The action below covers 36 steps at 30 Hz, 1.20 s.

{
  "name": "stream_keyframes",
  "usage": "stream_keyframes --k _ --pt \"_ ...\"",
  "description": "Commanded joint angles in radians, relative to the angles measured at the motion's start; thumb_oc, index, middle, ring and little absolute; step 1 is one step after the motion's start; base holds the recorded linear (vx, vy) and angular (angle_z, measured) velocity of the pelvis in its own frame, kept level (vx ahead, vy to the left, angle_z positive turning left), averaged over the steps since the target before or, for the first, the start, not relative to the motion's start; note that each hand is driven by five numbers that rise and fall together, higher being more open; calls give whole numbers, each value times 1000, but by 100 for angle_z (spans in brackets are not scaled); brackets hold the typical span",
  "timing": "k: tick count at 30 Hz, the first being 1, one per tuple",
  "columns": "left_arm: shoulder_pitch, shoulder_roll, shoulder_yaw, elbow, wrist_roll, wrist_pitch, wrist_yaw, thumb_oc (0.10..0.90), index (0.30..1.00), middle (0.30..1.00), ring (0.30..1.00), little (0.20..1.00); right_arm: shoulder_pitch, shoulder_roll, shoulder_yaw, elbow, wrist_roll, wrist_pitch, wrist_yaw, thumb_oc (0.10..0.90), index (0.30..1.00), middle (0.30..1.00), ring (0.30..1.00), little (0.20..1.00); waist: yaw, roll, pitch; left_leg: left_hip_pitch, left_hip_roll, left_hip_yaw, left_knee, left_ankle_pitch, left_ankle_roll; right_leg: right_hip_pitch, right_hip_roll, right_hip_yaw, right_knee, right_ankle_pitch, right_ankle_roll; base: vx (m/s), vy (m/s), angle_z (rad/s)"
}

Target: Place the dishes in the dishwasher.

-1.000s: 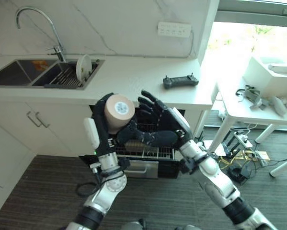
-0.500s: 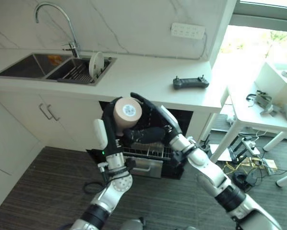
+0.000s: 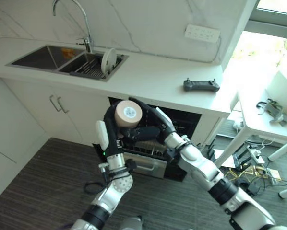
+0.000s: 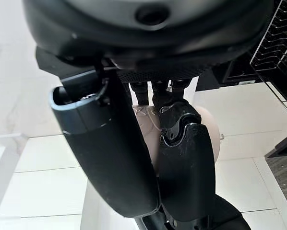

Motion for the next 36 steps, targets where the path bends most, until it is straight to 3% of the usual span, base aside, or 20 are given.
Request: stream_keyframes --k 1,19,20,21,29,32,33,34,36 --pt "-182 -32 -99 -81 26 -79 -12 400 300 300 300 300 -151 65 -11 -2 31 -81 -25 800 900 900 900 900 9 -11 -21 74 40 0 17 -220 -37 71 -33 23 -84 -85 74 19 -1 4" --pt "-172 -48 -159 -142 -25 -47 -5 400 300 300 300 300 -179 112 24 11 -21 -114 -149 800 900 900 900 900 20 -10 3 95 27 -3 17 -227 -24 86 -28 27 -84 -87 69 2 -1 0" --pt "-172 -46 -162 -146 -29 -44 -5 400 300 300 300 300 -179 112 26 9 -32 -122 -151 635 653 653 653 653 21 -10 4 95 26 -4 17 -228 -24 87 -28 27 -84 -88 69 13 -10 8" --pt "-172 -44 -165 -148 -29 -46 -3 400 300 300 300 300 -181 111 29 2 -55 -132 -143 400 300 300 300 300 21 -10 5 97 25 -4 17 -229 -22 87 -27 27 -84 -88 69 5 -6 7" --pt "-172 -37 -181 -166 -15 -56 -32 400 300 300 300 300 -203 112 38 12 -77 -180 -176 400 300 300 300 300 28 -9 5 100 22 -7 17 -230 -20 93 -26 23 -84 -89 66 2 -1 3" --pt "-172 -35 -194 -170 -27 -90 -68 400 300 300 300 300 -204 114 26 15 -76 -202 -199 400 300 300 300 300 30 -7 4 99 24 -8 17 -229 -21 95 -27 16 -84 -90 65 1 -4 5" --pt "-174 -36 -199 -173 -33 -98 -83 447 371 371 371 371 -204 115 22 16 -80 -208 -211 400 300 300 300 300 30 -6 4 98 23 -9 17 -228 -21 95 -27 15 -84 -90 65 0 0 0" --pt "-176 -37 -203 -173 -37 -105 -98 595 592 592 592 592 -204 116 20 17 -80 -213 -224 400 300 300 300 300 30 -5 4 97 23 -10 17 -228 -21 96 -28 14 -84 -90 65 0 0 0" --pt "-177 -36 -220 -181 -47 -119 -131 800 900 900 900 900 -203 117 4 25 -69 -231 -258 400 300 300 300 300 30 -2 4 97 20 -15 17 -227 -20 98 -27 12 -84 -91 65 0 0 0"
